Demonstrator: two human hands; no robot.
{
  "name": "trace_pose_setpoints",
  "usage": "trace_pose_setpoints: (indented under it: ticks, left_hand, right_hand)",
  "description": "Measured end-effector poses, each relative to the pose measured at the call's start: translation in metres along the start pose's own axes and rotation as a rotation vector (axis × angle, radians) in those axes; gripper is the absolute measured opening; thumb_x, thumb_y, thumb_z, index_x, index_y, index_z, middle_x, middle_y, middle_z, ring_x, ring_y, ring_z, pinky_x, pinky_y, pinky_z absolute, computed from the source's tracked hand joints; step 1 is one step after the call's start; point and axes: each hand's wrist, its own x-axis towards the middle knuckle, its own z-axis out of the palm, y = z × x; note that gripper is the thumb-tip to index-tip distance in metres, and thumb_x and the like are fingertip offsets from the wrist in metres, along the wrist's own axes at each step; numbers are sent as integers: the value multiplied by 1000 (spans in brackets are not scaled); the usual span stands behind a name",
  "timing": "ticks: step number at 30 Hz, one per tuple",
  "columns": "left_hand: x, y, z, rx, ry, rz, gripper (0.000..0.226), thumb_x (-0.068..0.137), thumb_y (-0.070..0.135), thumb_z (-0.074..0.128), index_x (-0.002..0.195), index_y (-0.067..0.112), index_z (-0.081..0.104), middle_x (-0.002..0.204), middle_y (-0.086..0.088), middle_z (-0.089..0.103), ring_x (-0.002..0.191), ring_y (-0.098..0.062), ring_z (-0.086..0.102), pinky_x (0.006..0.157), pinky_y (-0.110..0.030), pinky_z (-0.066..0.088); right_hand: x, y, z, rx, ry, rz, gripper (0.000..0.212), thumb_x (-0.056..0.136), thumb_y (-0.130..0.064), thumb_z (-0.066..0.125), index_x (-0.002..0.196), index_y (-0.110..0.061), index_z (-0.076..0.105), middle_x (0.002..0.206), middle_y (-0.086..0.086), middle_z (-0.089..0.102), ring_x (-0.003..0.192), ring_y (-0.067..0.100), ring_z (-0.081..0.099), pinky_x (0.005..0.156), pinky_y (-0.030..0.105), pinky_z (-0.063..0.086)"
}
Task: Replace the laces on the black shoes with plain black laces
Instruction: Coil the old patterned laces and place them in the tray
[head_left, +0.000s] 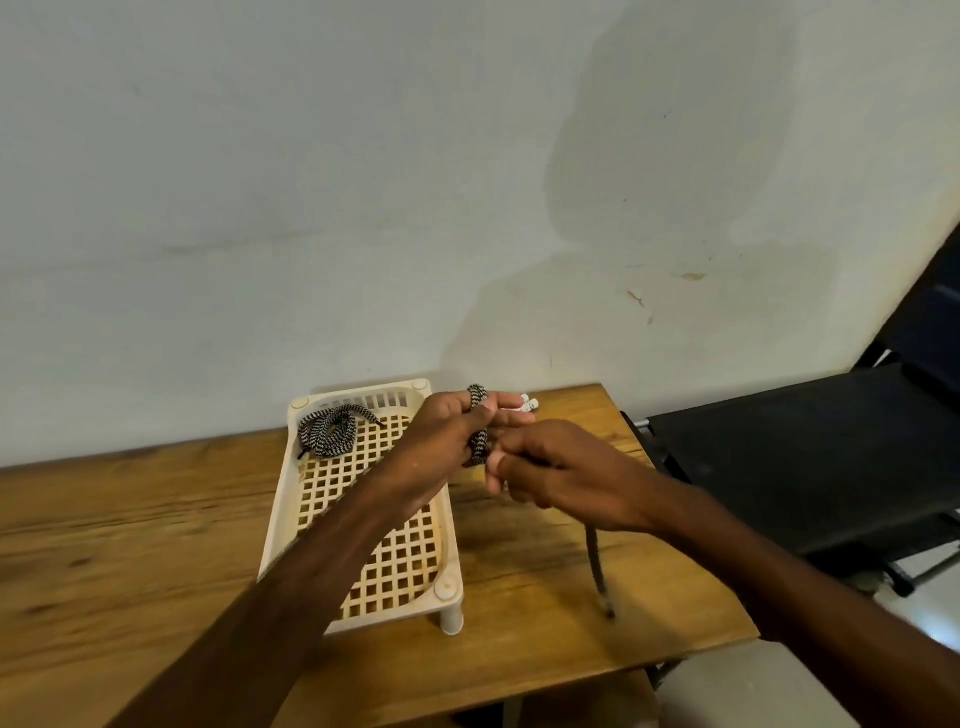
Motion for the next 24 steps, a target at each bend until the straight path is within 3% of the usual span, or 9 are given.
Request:
trace_pose_setpoints:
  ticks: [2, 4, 7, 9, 12, 13, 16, 18, 24]
  left_hand:
    - [-2, 0, 0, 141, -27, -33, 33, 109, 24, 45, 101, 8, 72, 86, -7, 75, 74, -16, 70, 70, -28, 52]
    - [-4, 2, 3, 102, -82, -92, 38, 109, 32, 43, 102, 7, 71, 79, -11, 64, 59, -13, 51, 58, -26, 40]
    - [-7, 8, 7, -60, -217, -156, 46, 107, 43, 43, 98, 8, 71, 67, -8, 43, 54, -11, 35, 51, -23, 31]
    - [-8, 13, 11, -174, -305, -152, 41, 108, 40, 44, 97, 11, 70, 64, 5, 37, 54, -9, 36, 52, -21, 35]
    - [-9, 16, 17, -371, -336, -117, 28, 109, 29, 46, 108, 6, 63, 69, 5, 42, 62, -12, 45, 59, -24, 42]
    - [-10, 17, 17, -442, -323, -96, 26, 108, 25, 47, 113, 4, 61, 72, 3, 45, 65, -13, 50, 62, -25, 47]
    - [-8, 16, 15, -599, -232, -16, 30, 105, 19, 48, 122, -2, 59, 84, -2, 60, 80, -18, 64, 72, -28, 57]
    - [-6, 15, 12, -585, -126, 23, 32, 105, 17, 46, 124, -4, 60, 93, -8, 70, 89, -21, 71, 78, -27, 60]
    - [0, 3, 7, -93, 148, 52, 34, 111, 19, 38, 113, 1, 67, 97, -12, 78, 93, -24, 75, 83, -27, 60]
  right_hand:
    - [-5, 0, -16, 98, 76, 24, 30, 107, -15, 47, 90, -17, 71, 73, -22, 63, 66, -3, 54, 60, 13, 41]
    - [-8, 3, -33, 148, 156, 39, 29, 107, -13, 47, 88, -16, 69, 67, -15, 59, 62, 0, 50, 59, 19, 39]
    - [-8, 13, -48, 74, 271, 33, 26, 107, -15, 50, 90, -16, 70, 69, -4, 57, 63, 11, 48, 60, 30, 39]
    - [-6, 19, -45, 3, 325, 50, 25, 106, -20, 52, 90, -17, 70, 73, 3, 60, 66, 18, 50, 64, 36, 41]
    - [0, 21, -29, -48, 326, 83, 27, 107, -22, 50, 93, -8, 69, 80, 9, 66, 72, 24, 58, 68, 42, 47]
    - [2, 20, -21, -48, 289, 93, 25, 108, -19, 50, 96, -6, 68, 83, 9, 68, 75, 22, 61, 71, 42, 49]
    - [6, 17, 1, -28, 136, 93, 21, 106, -9, 48, 96, -13, 66, 82, -10, 63, 72, -1, 60, 67, 17, 46]
    - [7, 13, 14, -66, 56, 88, 25, 107, -11, 46, 96, -12, 68, 79, -15, 58, 70, -6, 56, 67, 15, 42]
    - [5, -3, 12, -145, -71, -6, 27, 108, -13, 46, 103, -7, 71, 78, -19, 57, 75, -13, 56, 66, 6, 41]
